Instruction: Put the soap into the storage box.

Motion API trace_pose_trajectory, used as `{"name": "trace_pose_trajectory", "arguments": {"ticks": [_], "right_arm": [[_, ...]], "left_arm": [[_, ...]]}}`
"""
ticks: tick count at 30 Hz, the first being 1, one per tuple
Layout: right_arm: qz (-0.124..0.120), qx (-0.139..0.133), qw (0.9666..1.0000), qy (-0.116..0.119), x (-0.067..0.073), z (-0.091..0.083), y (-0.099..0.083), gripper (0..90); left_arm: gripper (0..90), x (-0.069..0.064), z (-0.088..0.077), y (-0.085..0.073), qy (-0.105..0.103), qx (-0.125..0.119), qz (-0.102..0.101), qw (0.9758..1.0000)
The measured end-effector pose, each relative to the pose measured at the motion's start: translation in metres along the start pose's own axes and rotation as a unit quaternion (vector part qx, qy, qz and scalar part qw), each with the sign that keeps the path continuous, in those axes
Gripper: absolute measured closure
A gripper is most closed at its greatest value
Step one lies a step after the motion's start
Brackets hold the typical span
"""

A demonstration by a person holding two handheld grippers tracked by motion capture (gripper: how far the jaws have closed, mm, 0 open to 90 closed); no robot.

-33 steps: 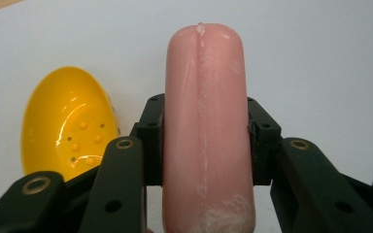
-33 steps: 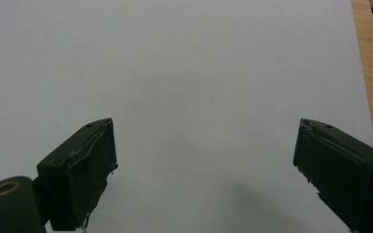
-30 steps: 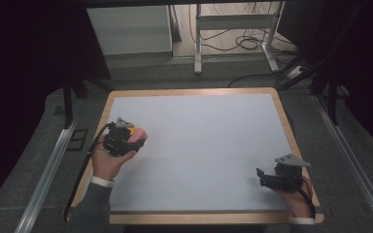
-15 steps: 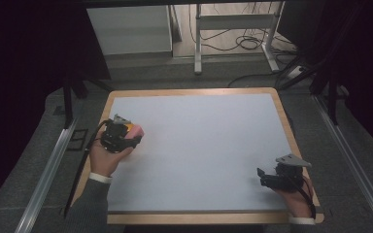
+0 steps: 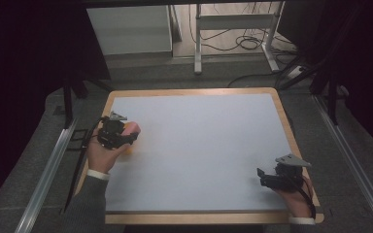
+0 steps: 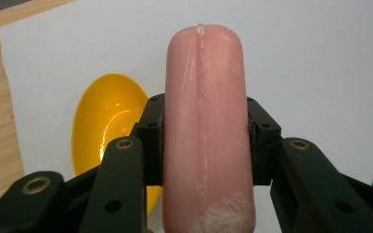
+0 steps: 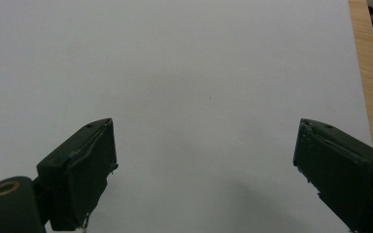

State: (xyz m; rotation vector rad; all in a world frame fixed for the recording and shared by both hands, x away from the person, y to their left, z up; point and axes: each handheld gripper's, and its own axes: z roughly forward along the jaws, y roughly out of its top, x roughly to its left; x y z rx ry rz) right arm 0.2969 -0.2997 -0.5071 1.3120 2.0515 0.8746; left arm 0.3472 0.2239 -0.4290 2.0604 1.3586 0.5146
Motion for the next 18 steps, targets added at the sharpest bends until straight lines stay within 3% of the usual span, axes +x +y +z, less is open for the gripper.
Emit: {"name": "trace_pose_trajectory", "arguments": {"ticks": [18], "right_arm": [[-0.001,-0.005,1.0000,-0.003,0.000,-0.001,0.000,8.1]], "left_arm": [[60.0,0.018,0.004,0.007,0.011,0.008,-0.014,0.9998]]}}
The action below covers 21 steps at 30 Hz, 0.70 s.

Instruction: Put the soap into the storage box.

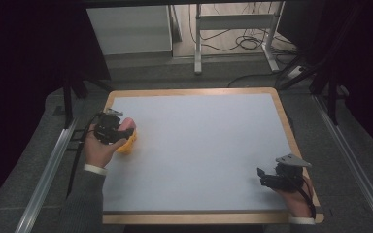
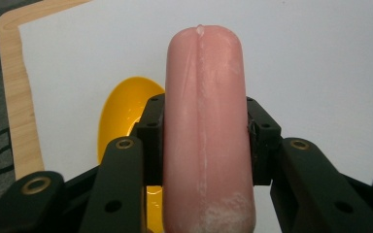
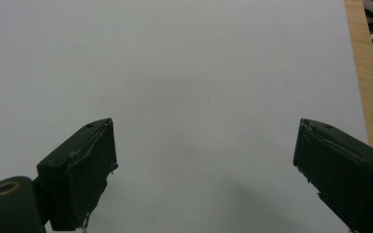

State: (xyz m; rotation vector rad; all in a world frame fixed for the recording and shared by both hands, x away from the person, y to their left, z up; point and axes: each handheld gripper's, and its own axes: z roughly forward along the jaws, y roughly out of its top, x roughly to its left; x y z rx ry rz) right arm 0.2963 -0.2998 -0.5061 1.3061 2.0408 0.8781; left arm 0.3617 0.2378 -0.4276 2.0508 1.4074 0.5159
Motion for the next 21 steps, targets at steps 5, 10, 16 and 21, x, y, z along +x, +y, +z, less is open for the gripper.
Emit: {"name": "trace_pose_trajectory", "arguments": {"ticks": [5,10,16,21], "right_arm": [[0.001,-0.001,1.0000,-0.002,0.000,-0.001,0.000,8.1],[0.001,-0.004,1.0000,-0.005,0.000,-0.001,0.000,8.1],[0.001,-0.003,1.0000,-0.005,0.000,-0.001,0.000,8.1],[0.000,0.001,1.0000,-0.004,-0.001,0.000,0.000,8.1]], "left_arm": [[60.0,0.005,0.001,0.002,0.004,-0.001,-0.005,1.0000],[59.9,0.010,0.004,0.004,0.012,0.001,-0.011,0.9999],[59.9,0.016,0.014,0.002,0.014,0.013,-0.018,0.9997],[60.0,0.023,0.021,-0.001,0.020,0.019,-0.027,0.9992]]}}
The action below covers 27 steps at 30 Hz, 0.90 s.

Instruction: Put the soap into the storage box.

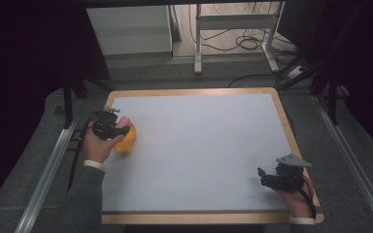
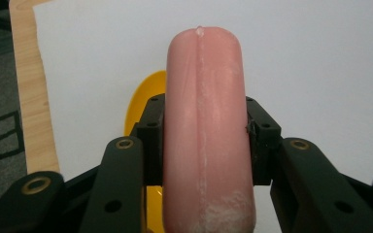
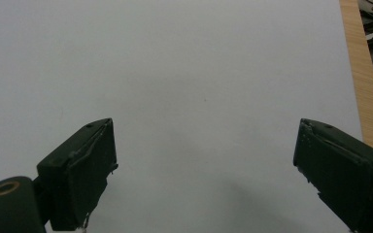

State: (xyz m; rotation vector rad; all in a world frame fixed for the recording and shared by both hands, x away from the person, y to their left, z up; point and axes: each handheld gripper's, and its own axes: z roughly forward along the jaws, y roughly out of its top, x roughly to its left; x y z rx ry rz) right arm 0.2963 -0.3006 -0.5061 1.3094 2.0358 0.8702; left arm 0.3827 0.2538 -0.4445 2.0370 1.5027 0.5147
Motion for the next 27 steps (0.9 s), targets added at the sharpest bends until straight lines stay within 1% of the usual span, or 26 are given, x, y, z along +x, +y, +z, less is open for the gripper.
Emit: {"name": "trace_pose_trajectory", "arguments": {"ticks": [8,10,12,13,15,17,22,24,26,27], "right_arm": [[-0.001,0.002,1.0000,0.000,0.001,0.001,0.000,8.1],[-0.001,0.001,1.0000,0.000,0.001,0.001,0.000,8.1],[-0.001,0.001,1.0000,-0.001,0.001,0.001,0.000,8.1],[-0.001,0.001,1.0000,-0.001,0.001,0.001,0.000,8.1],[-0.001,0.001,1.0000,-0.001,0.001,0.001,0.000,8.1],[-0.001,0.001,1.0000,-0.001,0.001,0.001,0.000,8.1],[-0.002,0.001,1.0000,-0.001,0.001,0.001,0.000,8.1],[-0.002,0.002,1.0000,-0.001,0.001,0.002,-0.001,8.1],[-0.001,0.002,1.0000,-0.001,0.001,0.001,0.000,8.1],[-0.001,0.002,1.0000,-0.001,0.001,0.001,-0.001,8.1]], "left_arm": [[60.0,0.010,0.014,-0.007,0.003,0.013,-0.015,0.9998],[60.0,0.011,0.017,-0.009,0.003,0.018,-0.015,0.9997],[59.9,0.011,0.021,-0.010,0.007,0.024,-0.011,0.9996],[59.9,0.011,0.023,-0.012,0.002,0.025,-0.014,0.9996],[59.9,0.011,0.026,-0.014,0.005,0.029,-0.015,0.9995],[59.9,0.011,0.029,-0.015,0.002,0.031,-0.017,0.9994],[59.9,0.010,0.036,-0.019,0.000,0.040,-0.017,0.9991],[59.7,0.010,0.038,-0.021,0.000,0.041,-0.018,0.9990],[59.5,0.010,0.037,-0.022,0.002,0.035,-0.021,0.9992],[59.1,0.010,0.035,-0.022,-0.001,0.031,-0.020,0.9993]]}}
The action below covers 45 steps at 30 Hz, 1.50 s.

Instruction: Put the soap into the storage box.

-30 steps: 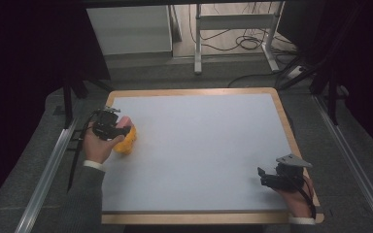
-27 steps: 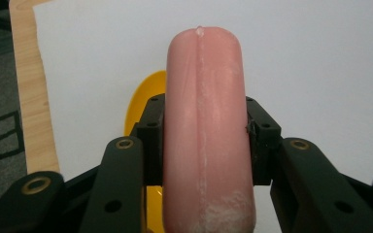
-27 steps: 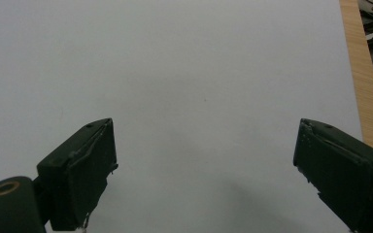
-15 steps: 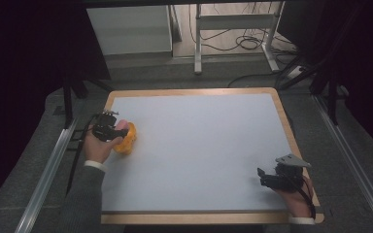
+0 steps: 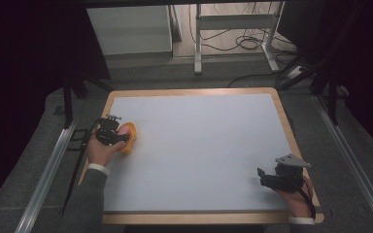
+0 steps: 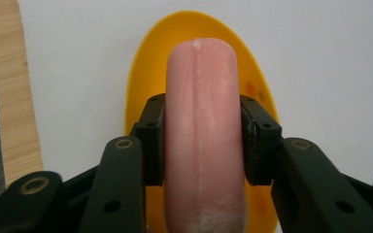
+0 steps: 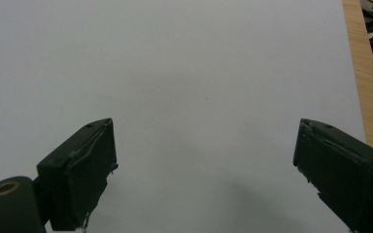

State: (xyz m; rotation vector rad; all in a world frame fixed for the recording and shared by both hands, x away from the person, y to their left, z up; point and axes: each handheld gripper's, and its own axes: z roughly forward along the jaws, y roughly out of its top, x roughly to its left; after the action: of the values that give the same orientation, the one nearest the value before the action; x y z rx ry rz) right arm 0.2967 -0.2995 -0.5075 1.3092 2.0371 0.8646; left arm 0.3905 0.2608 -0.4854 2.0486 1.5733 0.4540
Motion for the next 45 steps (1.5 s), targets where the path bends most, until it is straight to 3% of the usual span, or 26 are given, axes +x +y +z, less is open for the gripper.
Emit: {"name": "trace_pose_trajectory", "arguments": {"ticks": [1,2,5,9,12,18,20,28,33,40,45], "right_arm": [[0.000,0.001,1.0000,0.000,0.000,0.000,0.000,8.1],[0.000,0.001,1.0000,0.000,0.000,0.000,0.000,8.1],[-0.001,0.000,1.0000,0.000,0.000,0.000,0.000,8.1],[-0.001,-0.001,1.0000,-0.001,0.000,0.000,0.000,8.1],[0.000,0.000,1.0000,-0.001,0.000,0.000,0.000,8.1],[-0.003,-0.002,1.0000,0.000,0.001,0.000,0.000,8.1],[-0.003,-0.003,1.0000,-0.001,0.001,-0.001,0.001,8.1],[-0.003,-0.006,1.0000,0.000,0.002,-0.001,0.002,8.1],[-0.006,-0.006,1.0000,-0.001,0.003,-0.001,0.002,8.1],[-0.008,-0.005,1.0000,0.000,0.004,0.000,0.002,8.1],[-0.008,-0.005,0.9999,-0.002,0.004,0.000,0.002,8.1]], "left_arm": [[51.9,0.000,-0.002,0.000,-0.003,0.000,0.000,1.0000],[51.9,0.000,-0.003,0.001,-0.003,-0.001,0.002,1.0000],[37.6,-0.002,-0.009,0.001,-0.006,-0.017,-0.002,0.9998],[29.4,-0.004,-0.023,-0.001,-0.011,-0.050,0.001,0.9987],[28.0,-0.006,-0.031,-0.004,-0.016,-0.067,0.007,0.9976],[25.8,-0.013,-0.044,-0.015,-0.047,-0.087,0.018,0.9950],[27.1,-0.016,-0.048,-0.024,-0.063,-0.098,0.019,0.9930],[26.5,-0.021,-0.054,-0.061,-0.068,-0.126,0.024,0.9894],[26.9,-0.014,-0.056,-0.078,-0.076,-0.134,0.014,0.9880],[26.5,-0.013,-0.059,-0.099,-0.095,-0.138,0.006,0.9858],[26.2,-0.011,-0.048,-0.115,-0.104,-0.126,-0.009,0.9865]]}}
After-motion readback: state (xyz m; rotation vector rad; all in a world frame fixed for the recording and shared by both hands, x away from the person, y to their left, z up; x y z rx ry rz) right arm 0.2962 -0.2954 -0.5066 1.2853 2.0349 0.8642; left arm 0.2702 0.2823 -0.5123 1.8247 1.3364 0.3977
